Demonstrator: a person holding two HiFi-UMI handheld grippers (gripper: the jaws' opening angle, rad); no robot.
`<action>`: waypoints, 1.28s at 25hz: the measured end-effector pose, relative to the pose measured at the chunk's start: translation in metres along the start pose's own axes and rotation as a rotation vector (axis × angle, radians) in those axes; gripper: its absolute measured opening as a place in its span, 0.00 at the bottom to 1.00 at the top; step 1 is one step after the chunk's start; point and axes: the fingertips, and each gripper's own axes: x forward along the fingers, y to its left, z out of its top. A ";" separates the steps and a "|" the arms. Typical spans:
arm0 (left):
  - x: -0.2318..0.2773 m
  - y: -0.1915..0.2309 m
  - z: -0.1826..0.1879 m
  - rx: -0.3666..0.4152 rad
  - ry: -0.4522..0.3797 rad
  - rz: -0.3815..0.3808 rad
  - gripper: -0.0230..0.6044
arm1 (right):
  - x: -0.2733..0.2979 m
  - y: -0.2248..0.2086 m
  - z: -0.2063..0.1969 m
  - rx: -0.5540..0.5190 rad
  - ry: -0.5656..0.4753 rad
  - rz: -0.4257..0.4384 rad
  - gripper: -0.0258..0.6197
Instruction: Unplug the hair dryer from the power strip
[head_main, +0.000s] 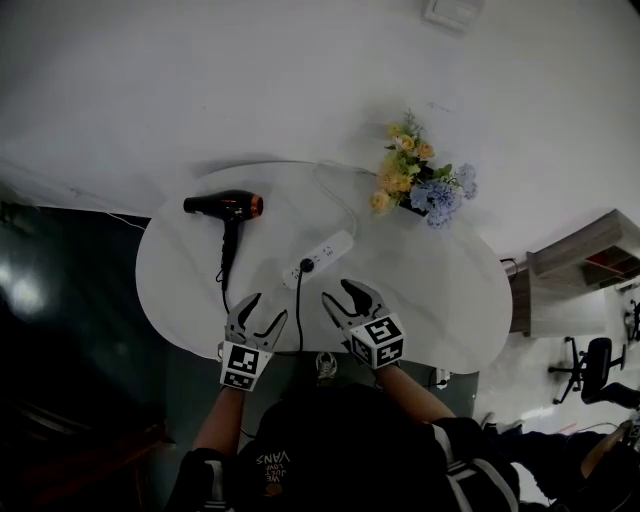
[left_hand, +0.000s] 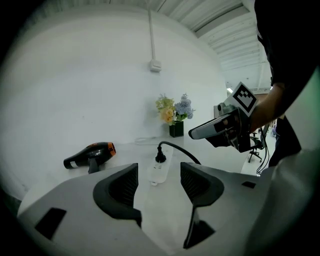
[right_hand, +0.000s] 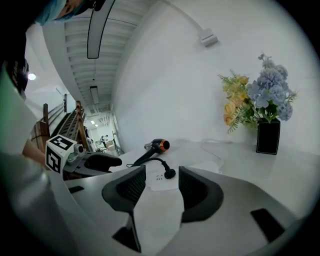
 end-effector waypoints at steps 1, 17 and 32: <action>0.005 0.001 -0.002 0.005 0.009 0.001 0.46 | 0.004 -0.001 -0.002 -0.011 0.005 0.011 0.37; 0.071 0.016 -0.018 0.145 0.091 -0.070 0.48 | 0.073 -0.011 -0.011 -0.161 0.115 0.135 0.37; 0.105 0.012 -0.029 0.259 0.149 -0.205 0.54 | 0.105 -0.011 -0.016 -0.198 0.138 0.192 0.30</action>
